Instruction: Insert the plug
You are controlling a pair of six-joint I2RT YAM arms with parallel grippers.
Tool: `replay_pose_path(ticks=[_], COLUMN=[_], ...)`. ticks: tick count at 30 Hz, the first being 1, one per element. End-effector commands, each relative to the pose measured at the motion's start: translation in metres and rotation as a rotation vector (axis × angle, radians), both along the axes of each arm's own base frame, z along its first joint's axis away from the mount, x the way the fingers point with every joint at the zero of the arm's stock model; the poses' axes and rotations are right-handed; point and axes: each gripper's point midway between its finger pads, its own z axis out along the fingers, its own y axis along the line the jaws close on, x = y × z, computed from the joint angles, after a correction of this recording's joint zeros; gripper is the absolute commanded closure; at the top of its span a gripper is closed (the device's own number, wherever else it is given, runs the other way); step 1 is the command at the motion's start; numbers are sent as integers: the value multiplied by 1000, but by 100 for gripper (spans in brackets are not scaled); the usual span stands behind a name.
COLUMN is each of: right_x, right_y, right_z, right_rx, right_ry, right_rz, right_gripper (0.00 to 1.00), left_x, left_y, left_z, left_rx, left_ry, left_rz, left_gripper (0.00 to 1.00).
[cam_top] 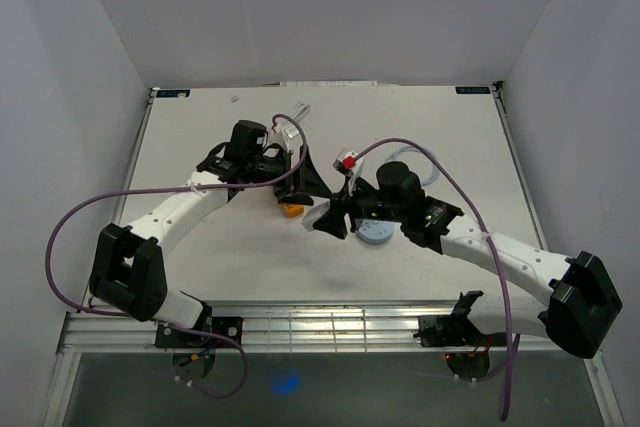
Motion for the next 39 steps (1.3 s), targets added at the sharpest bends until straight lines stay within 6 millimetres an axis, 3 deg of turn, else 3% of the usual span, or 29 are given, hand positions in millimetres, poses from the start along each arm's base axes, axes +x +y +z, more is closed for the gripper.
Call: replay_pose_path(ticks=[1, 5, 7, 8, 9, 10, 13, 18, 22, 27, 33, 39], right_x=[-2, 0, 4, 6, 10, 24, 37, 46, 45, 38, 41, 52], right_y=[-8, -21, -34, -40, -47, -63, -105, -159, -192, -202, -203, -224], right_z=[14, 10, 3, 9, 9, 7, 0, -23, -22, -23, -29, -67], right_rx=[22, -13, -57, -52, -63, -90, -134, -184, -127, -52, -125, -239], right_ry=[0, 16, 39, 33, 37, 28, 60, 117, 142, 183, 196, 257], right_rz=[-33, -100, -171, -205, -256, -379, -609, -880, -1056, -1113, -1136, -1268], right_gripper=[69, 75, 81, 84, 92, 92, 92, 92, 92, 92, 92, 92], left_x=[13, 27, 30, 34, 35, 38, 45, 55, 55, 60, 71, 82], left_y=[9, 21, 24, 26, 26, 26, 23, 6, -17, -31, -51, -71], left_z=[19, 20, 22, 21, 21, 20, 17, 4, -2, -11, -31, -59], left_rx=[-4, 18, 28, 40, 43, 43, 34, 11, 20, 25, -6, 23], left_ry=[-104, -129, -161, -175, -185, -201, -220, -204, -205, -229, -244, -222], left_rz=[63, 129, 148, 164, 168, 171, 178, 166, 132, 171, 217, 184], left_gripper=[2, 2, 2, 2, 2, 2, 2, 2, 2, 2, 2, 2])
